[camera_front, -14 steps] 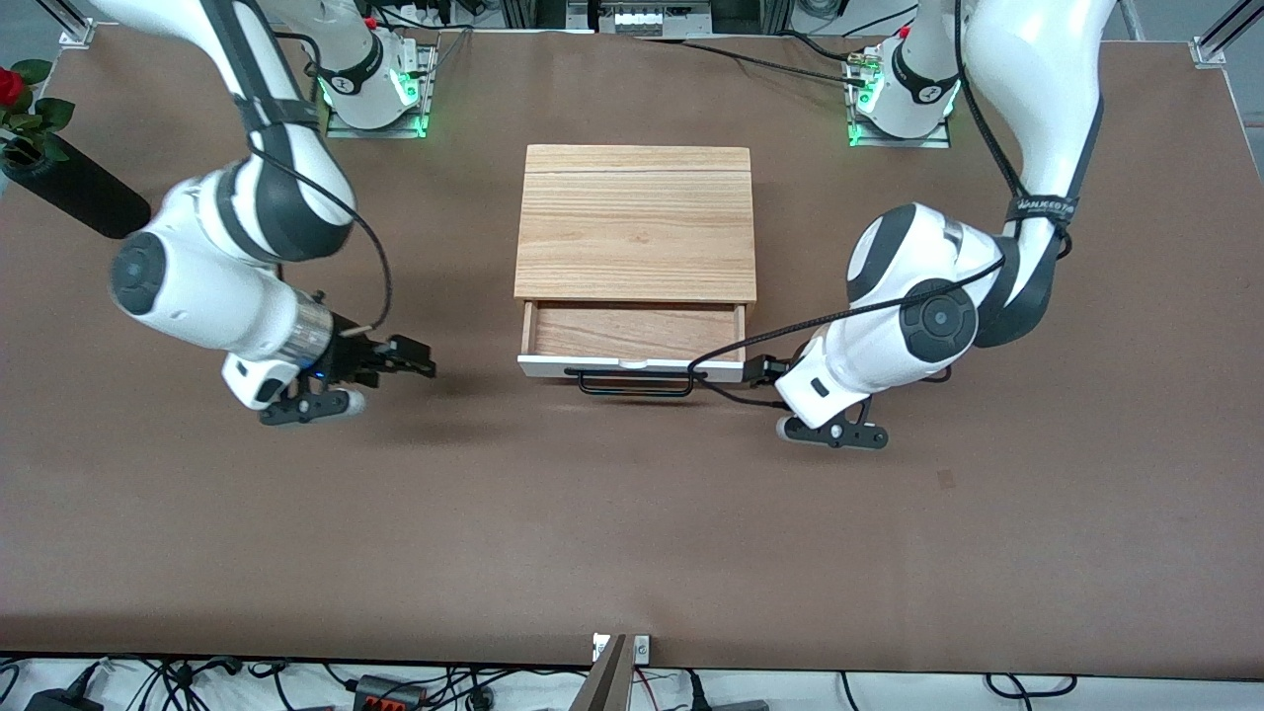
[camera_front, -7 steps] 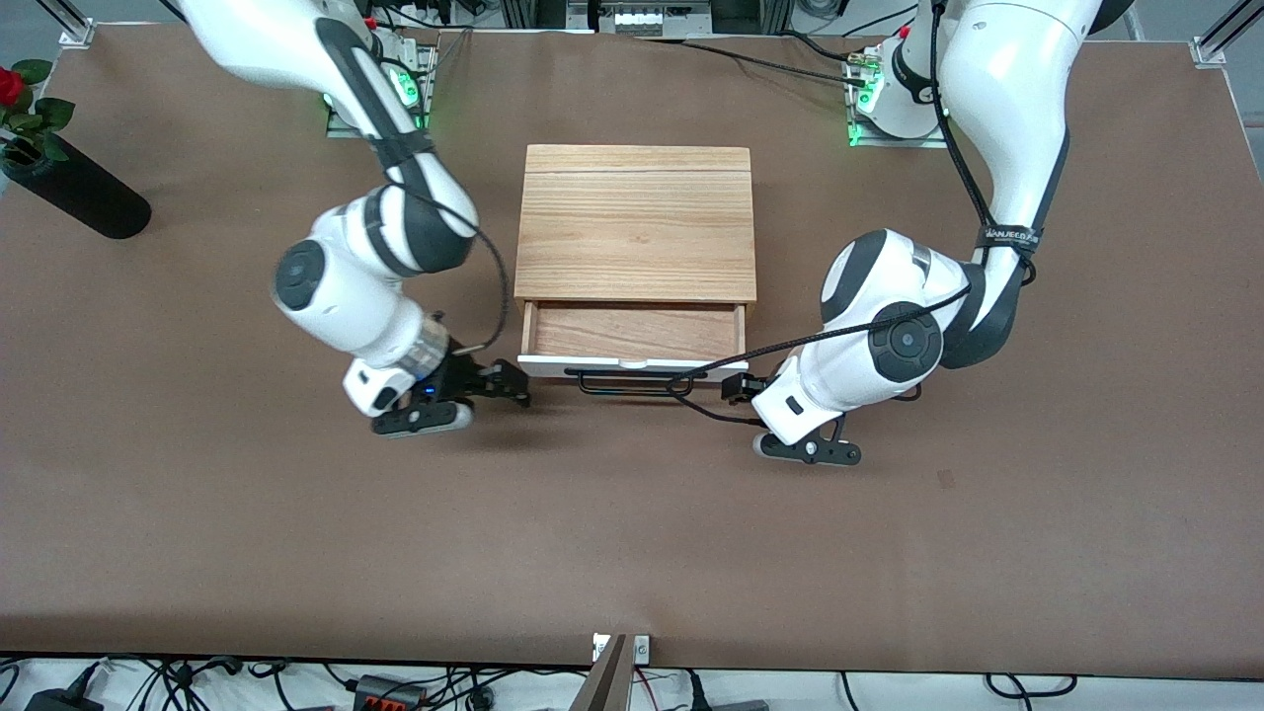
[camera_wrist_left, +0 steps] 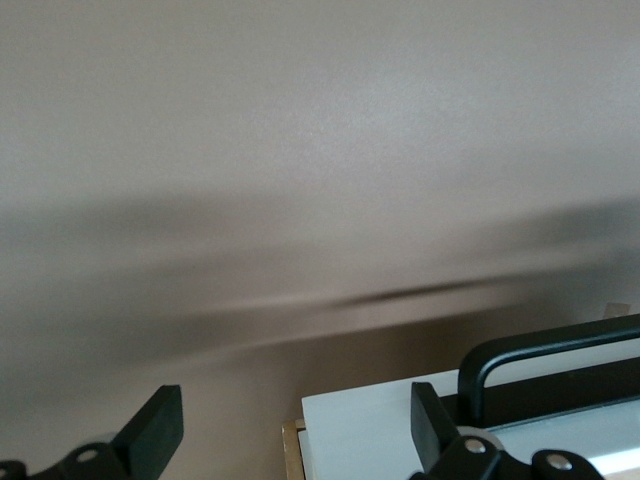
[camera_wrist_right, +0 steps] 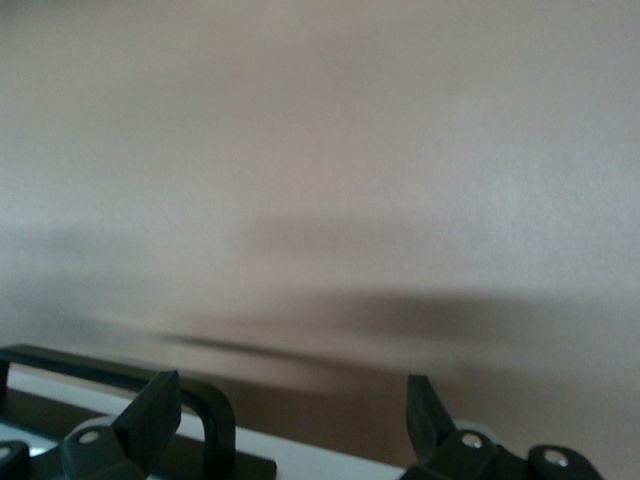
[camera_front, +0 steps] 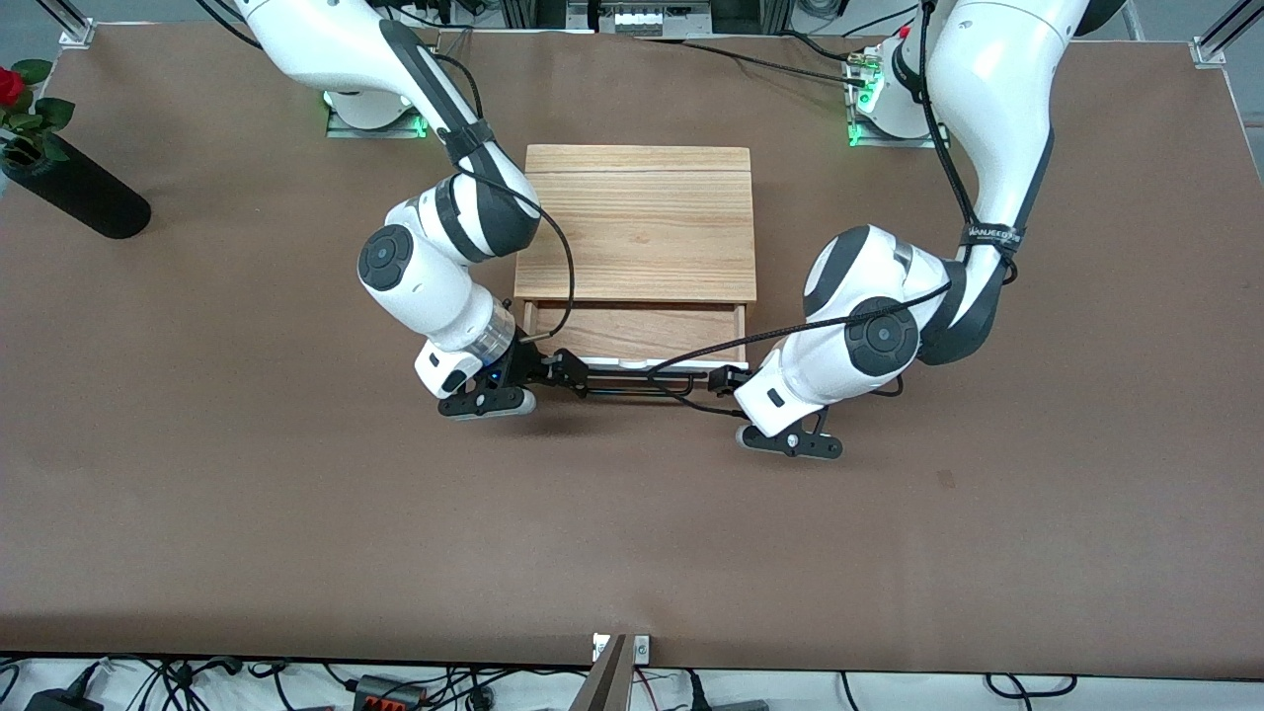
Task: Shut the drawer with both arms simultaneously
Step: 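Push the white drawer front into the box with both grippers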
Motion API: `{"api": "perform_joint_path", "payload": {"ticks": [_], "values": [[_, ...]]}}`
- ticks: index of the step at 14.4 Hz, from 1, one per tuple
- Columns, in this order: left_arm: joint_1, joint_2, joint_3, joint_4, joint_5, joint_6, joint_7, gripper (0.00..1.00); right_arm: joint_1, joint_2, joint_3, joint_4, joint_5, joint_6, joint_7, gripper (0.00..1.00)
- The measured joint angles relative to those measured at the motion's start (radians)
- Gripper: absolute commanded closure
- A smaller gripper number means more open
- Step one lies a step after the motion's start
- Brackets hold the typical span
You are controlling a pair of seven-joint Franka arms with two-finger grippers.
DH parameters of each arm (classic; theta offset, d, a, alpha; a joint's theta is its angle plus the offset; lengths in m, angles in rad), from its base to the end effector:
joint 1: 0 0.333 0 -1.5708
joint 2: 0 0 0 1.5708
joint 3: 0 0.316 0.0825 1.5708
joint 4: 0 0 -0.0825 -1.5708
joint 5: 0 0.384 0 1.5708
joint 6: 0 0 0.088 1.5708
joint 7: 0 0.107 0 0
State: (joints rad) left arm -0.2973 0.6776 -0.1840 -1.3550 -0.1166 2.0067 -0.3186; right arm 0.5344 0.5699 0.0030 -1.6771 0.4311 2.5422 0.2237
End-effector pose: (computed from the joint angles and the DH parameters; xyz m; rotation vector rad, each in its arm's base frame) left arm 0.6554 -0.3179 0.3282 2.9391 -0.1078 -0.1486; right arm 0.6090 0.3566 0.3009 -2.7524 0.0125 -0.2223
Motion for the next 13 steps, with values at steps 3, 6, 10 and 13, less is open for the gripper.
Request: {"api": "perform_joint_path", "payload": {"ticks": [3,6,10,13], "values": [[-0.003,0.002,0.0,-0.01,0.0,-0.004,-0.032,0.0,0.0,-0.002,-0.005,0.015,0.0,-0.087,0.0,0.0],[-0.01,0.002,-0.002,-0.02,0.0,-0.028,-0.035,0.0,-0.001,-0.009,-0.008,0.02,0.0,-0.144,0.0,0.0],[-0.017,-0.001,-0.022,-0.02,0.0,-0.121,-0.049,0.0,0.0,-0.012,-0.007,0.02,0.0,-0.191,0.0,0.0],[-0.016,-0.003,-0.032,-0.02,0.001,-0.151,-0.074,0.0,0.0,-0.016,-0.008,0.02,0.0,-0.23,0.0,0.0]]}}
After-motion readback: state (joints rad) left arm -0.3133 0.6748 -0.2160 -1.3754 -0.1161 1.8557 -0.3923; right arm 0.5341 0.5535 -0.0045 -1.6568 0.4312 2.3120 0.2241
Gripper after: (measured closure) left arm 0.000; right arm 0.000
